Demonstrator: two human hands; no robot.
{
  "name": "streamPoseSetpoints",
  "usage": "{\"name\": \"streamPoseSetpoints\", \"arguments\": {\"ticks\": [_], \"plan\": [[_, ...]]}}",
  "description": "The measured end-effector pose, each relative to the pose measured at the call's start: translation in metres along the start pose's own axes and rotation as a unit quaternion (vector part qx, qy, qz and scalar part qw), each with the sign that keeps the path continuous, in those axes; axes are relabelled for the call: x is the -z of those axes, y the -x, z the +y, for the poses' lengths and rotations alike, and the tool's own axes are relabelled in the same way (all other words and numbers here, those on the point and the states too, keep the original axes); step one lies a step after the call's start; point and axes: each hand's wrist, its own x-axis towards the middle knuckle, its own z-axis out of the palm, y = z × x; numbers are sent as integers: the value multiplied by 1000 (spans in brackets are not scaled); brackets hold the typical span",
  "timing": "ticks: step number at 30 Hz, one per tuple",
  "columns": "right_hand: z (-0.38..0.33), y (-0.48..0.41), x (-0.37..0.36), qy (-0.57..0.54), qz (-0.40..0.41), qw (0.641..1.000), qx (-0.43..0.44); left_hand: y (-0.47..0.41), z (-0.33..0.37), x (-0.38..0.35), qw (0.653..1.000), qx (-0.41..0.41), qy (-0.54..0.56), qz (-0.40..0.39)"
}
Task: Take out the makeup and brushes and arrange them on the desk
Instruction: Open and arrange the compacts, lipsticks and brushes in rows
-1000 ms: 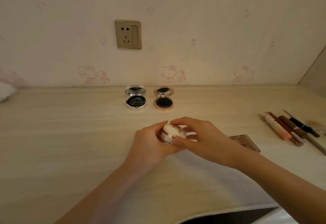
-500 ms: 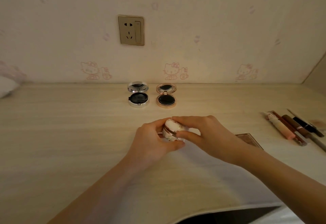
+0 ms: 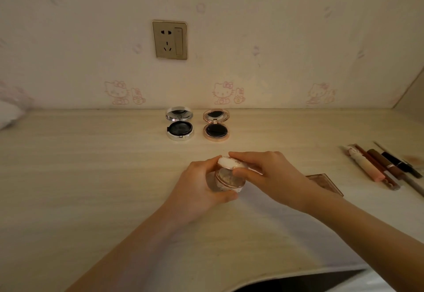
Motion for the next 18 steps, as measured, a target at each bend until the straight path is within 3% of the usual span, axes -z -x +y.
{"name": "streamPoseSetpoints", "arguments": {"ticks": [8, 18], "plan": [[3, 1, -4, 29, 16, 999, 16, -1, -11, -3, 997, 21, -51, 63], [6, -19, -1, 31, -43, 999, 2, 0, -10, -4, 995, 37, -56, 75]]}}
